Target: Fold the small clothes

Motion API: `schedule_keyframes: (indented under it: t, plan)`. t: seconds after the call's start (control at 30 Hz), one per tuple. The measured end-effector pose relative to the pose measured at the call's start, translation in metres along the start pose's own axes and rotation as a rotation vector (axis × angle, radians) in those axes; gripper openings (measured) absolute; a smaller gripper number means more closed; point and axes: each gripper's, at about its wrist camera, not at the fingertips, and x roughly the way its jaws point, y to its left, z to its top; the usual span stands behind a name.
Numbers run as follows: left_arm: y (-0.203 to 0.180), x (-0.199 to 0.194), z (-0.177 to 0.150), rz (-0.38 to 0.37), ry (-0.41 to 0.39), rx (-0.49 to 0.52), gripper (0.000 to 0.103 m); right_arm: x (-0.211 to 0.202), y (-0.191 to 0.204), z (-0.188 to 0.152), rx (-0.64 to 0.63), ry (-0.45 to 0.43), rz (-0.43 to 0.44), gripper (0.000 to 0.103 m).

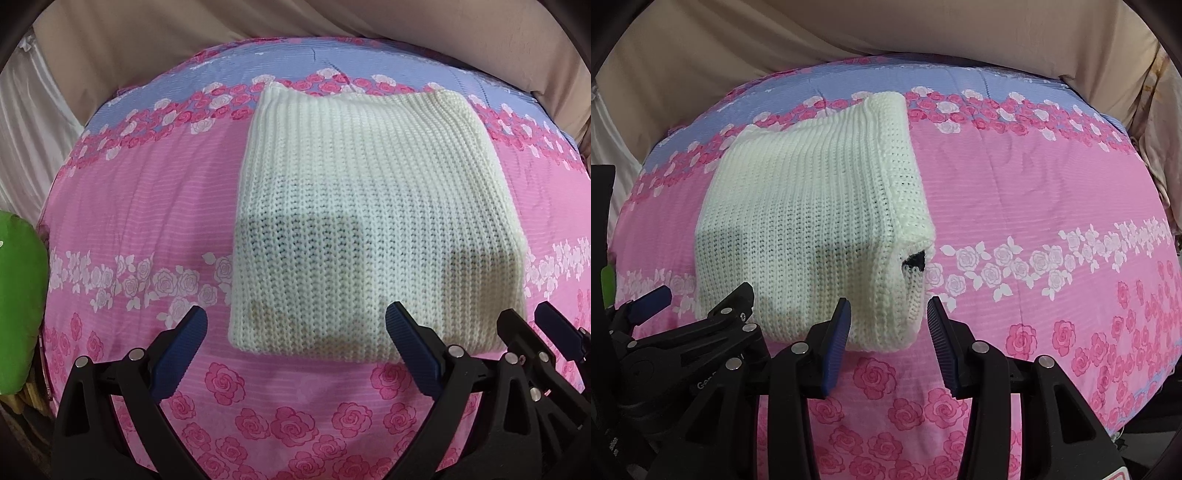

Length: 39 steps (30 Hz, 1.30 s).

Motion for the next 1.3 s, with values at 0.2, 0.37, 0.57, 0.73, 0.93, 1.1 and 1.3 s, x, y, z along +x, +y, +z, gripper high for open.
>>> schedule_keyframes:
  t: [0.2, 0.37, 0.57, 0.73, 0.93, 1.1, 1.3]
  plan:
    - [0.002, 0.002, -0.001, -0.009, 0.014, -0.011, 0.095, 0.0, 0.002, -0.002, -0.006, 0.005, -0.012, 0.044]
    - [0.0, 0.002, -0.002, -0.012, 0.016, -0.012, 0.095, 0.0, 0.001, -0.002, -0.001, 0.007, -0.015, 0.044]
    - [0.001, 0.0, 0.0, -0.019, 0.029, -0.016, 0.095, -0.004, 0.0, -0.003, -0.001, -0.003, -0.014, 0.044]
    - [0.002, -0.001, -0.001, -0.017, 0.032, -0.021, 0.095, -0.004, 0.001, -0.003, -0.003, -0.001, -0.014, 0.044]
    - [0.007, -0.003, 0.0, -0.014, 0.034, -0.037, 0.096, -0.007, -0.008, 0.0, 0.036, -0.012, -0.009, 0.052]
    - [0.009, -0.002, -0.001, -0.013, 0.036, -0.042, 0.096, -0.006, -0.014, 0.002, 0.05, -0.007, -0.015, 0.052]
    - [0.0, -0.006, 0.0, 0.008, 0.013, -0.004, 0.096, -0.003, -0.004, 0.001, 0.013, -0.003, -0.017, 0.05]
